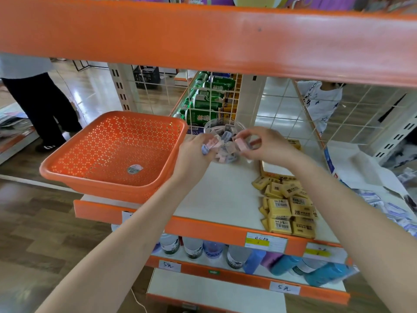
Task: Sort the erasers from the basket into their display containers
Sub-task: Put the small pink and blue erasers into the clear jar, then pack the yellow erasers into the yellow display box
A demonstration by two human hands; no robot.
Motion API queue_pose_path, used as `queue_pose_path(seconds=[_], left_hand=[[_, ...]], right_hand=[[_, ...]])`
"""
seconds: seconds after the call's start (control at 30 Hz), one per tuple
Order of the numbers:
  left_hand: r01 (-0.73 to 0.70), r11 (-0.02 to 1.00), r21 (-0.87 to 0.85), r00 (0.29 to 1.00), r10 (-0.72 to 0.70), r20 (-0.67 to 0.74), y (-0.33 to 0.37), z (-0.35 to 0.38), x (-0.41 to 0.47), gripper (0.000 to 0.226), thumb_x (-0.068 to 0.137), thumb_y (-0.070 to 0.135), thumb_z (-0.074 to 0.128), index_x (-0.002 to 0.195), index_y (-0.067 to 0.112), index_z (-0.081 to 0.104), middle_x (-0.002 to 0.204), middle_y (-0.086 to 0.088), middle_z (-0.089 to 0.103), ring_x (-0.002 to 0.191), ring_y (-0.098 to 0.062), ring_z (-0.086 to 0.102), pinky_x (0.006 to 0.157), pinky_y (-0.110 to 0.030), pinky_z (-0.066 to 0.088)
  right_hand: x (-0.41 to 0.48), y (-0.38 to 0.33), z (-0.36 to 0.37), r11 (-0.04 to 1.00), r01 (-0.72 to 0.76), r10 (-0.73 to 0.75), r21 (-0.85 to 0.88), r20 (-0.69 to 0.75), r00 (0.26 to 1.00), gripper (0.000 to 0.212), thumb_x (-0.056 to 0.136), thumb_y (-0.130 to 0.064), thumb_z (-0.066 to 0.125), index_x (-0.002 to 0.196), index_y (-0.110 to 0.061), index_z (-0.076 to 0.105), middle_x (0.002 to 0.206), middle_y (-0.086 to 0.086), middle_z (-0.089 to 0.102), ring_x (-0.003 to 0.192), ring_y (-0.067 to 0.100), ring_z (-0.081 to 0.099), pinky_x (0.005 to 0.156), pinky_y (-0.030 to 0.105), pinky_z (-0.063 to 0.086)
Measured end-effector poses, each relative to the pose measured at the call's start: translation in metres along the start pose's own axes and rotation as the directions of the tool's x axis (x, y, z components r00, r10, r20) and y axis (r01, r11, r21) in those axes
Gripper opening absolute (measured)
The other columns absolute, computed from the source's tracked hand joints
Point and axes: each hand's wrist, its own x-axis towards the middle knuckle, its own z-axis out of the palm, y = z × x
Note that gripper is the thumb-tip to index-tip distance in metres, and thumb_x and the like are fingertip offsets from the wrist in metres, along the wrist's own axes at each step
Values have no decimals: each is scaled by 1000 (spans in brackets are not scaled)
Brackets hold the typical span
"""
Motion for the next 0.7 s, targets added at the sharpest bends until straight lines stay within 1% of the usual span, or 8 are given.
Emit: queue_pose_path(seconds=[0.1,0.17,0.3,0.4,0.47,0.5,0.57,0.7], left_hand=[[10,999,-44,999,-11,-34,14,8,25,26,90,22,60,116,18,65,110,-4,65,81,-12,55,73,-25,45],[19,999,-49,1000,-20,-19,20,15,40,27,90,20,60,117,17,64,111,-6,63,82,-12,53,71,-24,41],[35,999,5,995,-35,98,21,22,61,31,90,17,61,121,14,61,117,-6,61,92,-10,48,73,-21,34],[60,998,-6,992,-59,114,17,24,60,35,90,15,61,125,15,58,126,-5,56,102,-12,48,77,-22,34],[87,996,-14,992,-85,95,11,31,55,41,90,18,62,130,17,54,136,-6,48,115,-16,44,86,-26,38],[107,994,-16,991,-105,77,8,34,51,46,89,21,63,133,19,51,141,-6,42,123,-20,40,94,-31,38],[169,983,-67,985,-166,41,4,40,43,57,86,28,67,137,22,44,147,-5,31,133,-24,31,106,-36,33],[209,968,-137,977,-201,65,-2,43,32,73,81,32,72,142,20,33,145,-6,29,129,-21,34,98,-26,30]], right_hand=[[12,-2,-15,998,19,-15,63,-66,998,38,80,-18,73,115,-24,59,110,-9,59,91,12,58,65,15,40],[20,-2,-19,996,34,-26,81,-96,995,41,79,-17,74,117,-21,59,112,-5,60,91,17,62,67,19,45],[38,1,-18,996,39,-24,79,-175,984,39,77,-18,75,114,-18,61,108,-4,61,90,20,64,83,33,51],[47,8,-16,996,22,-1,83,-247,969,40,77,-17,75,115,-18,61,110,-2,62,93,18,61,88,37,51],[50,10,-14,996,19,8,93,-279,960,41,77,-18,75,116,-17,61,112,-1,62,95,16,59,90,38,50],[53,12,-13,995,19,10,99,-288,958,41,77,-18,75,116,-17,60,113,-1,62,95,16,59,91,38,50],[57,12,-11,993,20,14,113,-295,955,43,78,-19,74,118,-16,60,114,0,62,98,15,58,92,36,48],[65,6,-3,987,25,17,157,-262,965,45,79,-21,74,121,-16,58,116,-2,62,102,15,59,92,33,48]])
